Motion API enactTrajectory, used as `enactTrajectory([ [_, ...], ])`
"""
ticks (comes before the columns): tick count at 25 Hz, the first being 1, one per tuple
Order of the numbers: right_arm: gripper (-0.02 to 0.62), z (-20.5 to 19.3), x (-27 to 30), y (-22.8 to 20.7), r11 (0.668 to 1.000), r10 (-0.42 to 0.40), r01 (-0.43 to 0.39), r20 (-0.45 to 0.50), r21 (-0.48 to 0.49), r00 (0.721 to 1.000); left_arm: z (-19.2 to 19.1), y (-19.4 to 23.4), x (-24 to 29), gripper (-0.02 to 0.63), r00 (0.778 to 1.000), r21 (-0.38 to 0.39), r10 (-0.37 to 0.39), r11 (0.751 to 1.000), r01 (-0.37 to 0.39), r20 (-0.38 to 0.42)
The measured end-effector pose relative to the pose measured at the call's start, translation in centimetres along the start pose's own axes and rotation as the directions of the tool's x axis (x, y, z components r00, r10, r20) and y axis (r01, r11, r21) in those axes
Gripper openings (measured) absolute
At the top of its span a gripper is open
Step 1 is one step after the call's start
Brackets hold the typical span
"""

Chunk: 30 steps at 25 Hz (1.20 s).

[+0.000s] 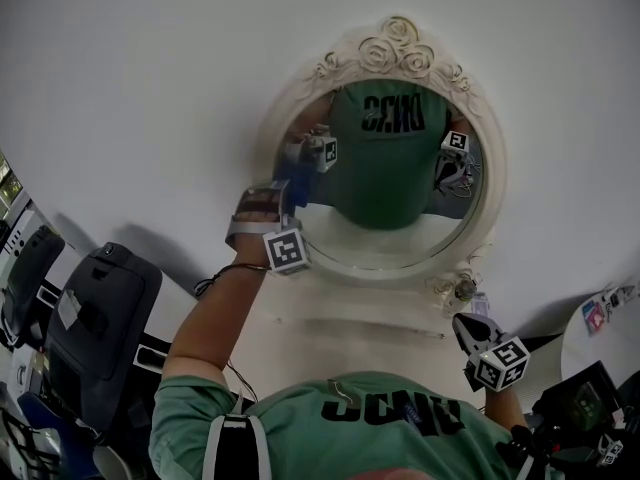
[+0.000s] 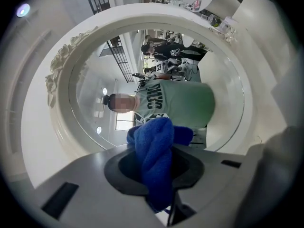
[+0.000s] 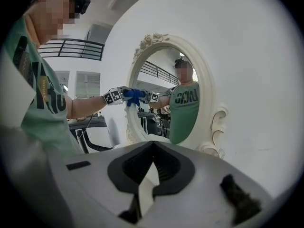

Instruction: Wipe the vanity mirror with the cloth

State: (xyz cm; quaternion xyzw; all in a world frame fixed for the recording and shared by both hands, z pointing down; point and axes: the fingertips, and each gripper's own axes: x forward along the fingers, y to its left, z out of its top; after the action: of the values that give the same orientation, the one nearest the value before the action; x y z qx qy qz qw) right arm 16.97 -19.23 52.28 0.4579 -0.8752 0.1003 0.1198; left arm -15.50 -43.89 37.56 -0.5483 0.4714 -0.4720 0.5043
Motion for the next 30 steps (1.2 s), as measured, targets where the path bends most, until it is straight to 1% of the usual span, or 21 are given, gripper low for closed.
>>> enactTrajectory([
  [4, 0.012, 0.1, 0.4, -0.3, 1.0, 0.002, -0.002, 0.001, -0.005, 1.0, 0.1, 0.1, 0.2, 0.097, 1.0, -0.009, -0.004, 1.0, 0.004, -0.02],
  [8, 0.012, -0.1, 0.8, -0.5, 1.0, 0.012, -0.012, -0.005, 0.001, 1.0, 0.6, -0.7, 1.0, 0.097, 0.999, -0.011, -0.006, 1.0, 0.006, -0.033],
  [10, 0.012, -0.2, 0.7, -0.5, 1.0, 0.012, -0.012, -0.007, 0.003, 1.0, 1.6, -0.7, 1.0, 0.097, 1.0, -0.008, 0.001, 1.0, -0.002, -0.025],
  [12, 0.012, -0.3, 0.5, -0.7, 1.0, 0.008, -0.007, -0.007, 0.007, 1.0, 3.5, -0.3, 0.9, 0.097, 1.0, -0.008, 0.008, 1.0, -0.008, 0.004],
  [16, 0.012, -0.6, -0.1, -1.1, 1.0, -0.006, 0.007, -0.006, 0.015, 1.0, 9.3, 0.5, 0.4, 0.097, 0.993, -0.021, 0.017, 1.0, -0.014, 0.118],
  [21, 0.012, -1.2, -1.3, -1.7, 0.999, -0.033, 0.033, 0.0, 0.031, 0.999, 17.7, 0.5, 0.2, 0.097, 0.973, 0.018, 0.028, 0.999, -0.033, 0.229],
  [23, 0.012, -1.5, -2.1, -2.1, 0.998, -0.051, 0.051, 0.002, 0.043, 0.999, 21.3, 0.4, 0.0, 0.097, 0.96, 0.016, 0.02, 1.0, -0.025, 0.278],
  [25, 0.012, -2.0, -3.1, -2.5, 0.996, -0.073, 0.073, 0.005, 0.056, 0.997, 25.2, 0.5, -0.2, 0.097, 0.941, 0.001, 0.02, 1.0, -0.022, 0.337],
  [30, 0.012, -3.2, -5.5, -3.8, 0.987, -0.131, 0.129, 0.017, 0.092, 0.991, 33.8, 1.2, -0.8, 0.098, 0.903, 0.046, 0.036, 0.997, -0.062, 0.428],
])
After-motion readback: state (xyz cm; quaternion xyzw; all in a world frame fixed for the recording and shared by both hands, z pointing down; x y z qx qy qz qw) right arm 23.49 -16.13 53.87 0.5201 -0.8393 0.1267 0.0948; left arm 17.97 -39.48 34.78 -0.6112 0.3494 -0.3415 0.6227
